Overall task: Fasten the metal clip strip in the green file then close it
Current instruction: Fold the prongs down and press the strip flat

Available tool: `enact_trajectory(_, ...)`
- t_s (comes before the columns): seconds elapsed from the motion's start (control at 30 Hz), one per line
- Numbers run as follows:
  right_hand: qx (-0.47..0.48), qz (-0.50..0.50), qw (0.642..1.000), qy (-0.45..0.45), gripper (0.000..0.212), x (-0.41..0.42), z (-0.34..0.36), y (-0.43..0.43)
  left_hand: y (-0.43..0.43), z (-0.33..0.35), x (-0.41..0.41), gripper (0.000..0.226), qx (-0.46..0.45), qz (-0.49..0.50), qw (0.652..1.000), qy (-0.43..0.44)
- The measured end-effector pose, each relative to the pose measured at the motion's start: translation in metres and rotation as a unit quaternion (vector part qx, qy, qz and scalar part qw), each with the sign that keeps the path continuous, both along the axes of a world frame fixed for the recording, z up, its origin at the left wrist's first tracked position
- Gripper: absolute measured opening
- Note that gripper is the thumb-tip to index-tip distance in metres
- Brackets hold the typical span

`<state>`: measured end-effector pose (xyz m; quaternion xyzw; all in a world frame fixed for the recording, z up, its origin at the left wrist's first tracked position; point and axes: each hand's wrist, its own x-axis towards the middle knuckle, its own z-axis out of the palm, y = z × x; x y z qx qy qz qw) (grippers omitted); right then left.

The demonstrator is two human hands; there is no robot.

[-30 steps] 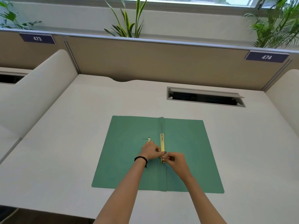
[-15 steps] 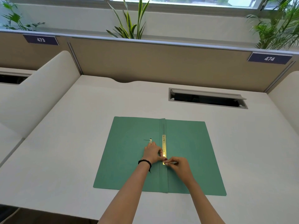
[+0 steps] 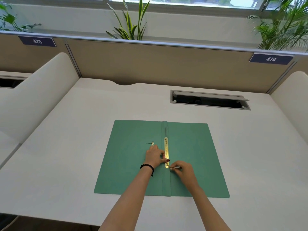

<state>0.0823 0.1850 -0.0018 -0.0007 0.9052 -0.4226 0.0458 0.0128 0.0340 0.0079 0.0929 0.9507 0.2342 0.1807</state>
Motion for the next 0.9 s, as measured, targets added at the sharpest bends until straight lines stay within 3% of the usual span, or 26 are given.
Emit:
enact_trajectory(0.4,0.14,0.008,0.989,0.047,0.009,-0.002,0.003,0.001,0.001,-0.002,0.001,0.032,0.001,0.002,1.0,0.011)
enact_trajectory(0.57,0.157,0.014,0.985,0.064,0.008,-0.001,0.001,0.003,0.001,-0.003,0.002,0.034,0.005,0.01,1.0,0.02)
enact_trajectory(0.9,0.198,0.135,0.969,0.054,0.013,0.008,0.001,-0.015,0.0,-0.007,0.001,0.032,0.017,0.014,1.0,0.019)
